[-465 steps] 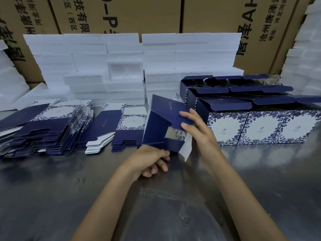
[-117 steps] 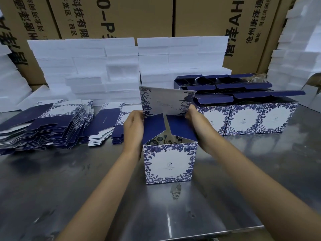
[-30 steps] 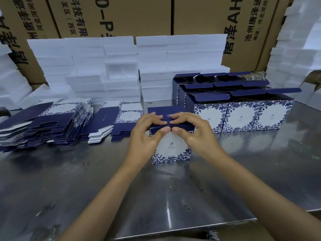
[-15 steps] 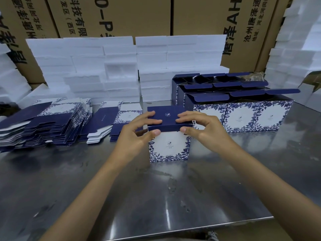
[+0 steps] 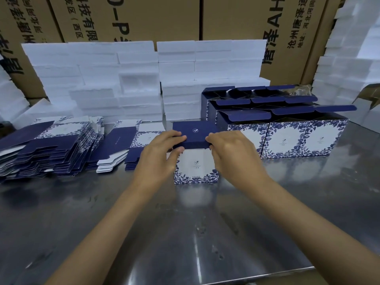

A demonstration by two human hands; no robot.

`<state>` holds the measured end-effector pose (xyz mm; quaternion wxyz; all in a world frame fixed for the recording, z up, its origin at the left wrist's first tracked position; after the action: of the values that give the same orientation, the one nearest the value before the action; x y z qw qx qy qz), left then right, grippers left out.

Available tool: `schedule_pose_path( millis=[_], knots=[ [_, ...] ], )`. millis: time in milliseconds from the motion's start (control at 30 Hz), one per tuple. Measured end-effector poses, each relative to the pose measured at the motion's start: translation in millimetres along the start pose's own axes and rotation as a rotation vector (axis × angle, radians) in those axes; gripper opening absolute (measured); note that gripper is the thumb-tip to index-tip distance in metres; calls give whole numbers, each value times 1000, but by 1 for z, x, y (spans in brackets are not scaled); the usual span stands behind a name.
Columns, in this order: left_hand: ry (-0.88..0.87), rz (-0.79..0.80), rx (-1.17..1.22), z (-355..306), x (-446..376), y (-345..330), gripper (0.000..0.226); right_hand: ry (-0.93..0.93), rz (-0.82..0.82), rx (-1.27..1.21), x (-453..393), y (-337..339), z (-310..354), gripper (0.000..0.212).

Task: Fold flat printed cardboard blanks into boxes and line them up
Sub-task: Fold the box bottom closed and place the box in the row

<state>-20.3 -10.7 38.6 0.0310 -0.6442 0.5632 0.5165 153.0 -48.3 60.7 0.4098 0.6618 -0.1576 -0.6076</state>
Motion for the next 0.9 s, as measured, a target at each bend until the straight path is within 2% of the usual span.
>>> schedule_pose_path(
  millis=[100,233,333,733,900],
  knots=[
    [-28,30,-160,5,-18,-13,29,24,-48,120,-16,-10,7,27],
    [8,63,-261,24,-55,-33,29,-76,219,233,-49,-57,-6,46],
    [60,74,-276,41,-85,-51,29,-112,305,343,-75,-86,-19,56],
    [143,80,-298,107,-179,-118,26,-191,390,580,-168,-187,-75,47],
    [151,67,-290,121,-198,-132,26,-157,435,721,-182,-207,-86,59]
  ],
)
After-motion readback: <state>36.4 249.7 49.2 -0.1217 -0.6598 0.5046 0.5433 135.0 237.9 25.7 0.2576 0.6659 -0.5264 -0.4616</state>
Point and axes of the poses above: each hand's wrist, its own x-axis away from the middle knuckle, its own y-axis out of the back of the hand, z = x × y, the point moved 6 cm from there along -x, towards the middle knuckle, and after that the axes turned 4 degrees about -x, right-handed, at the moved point
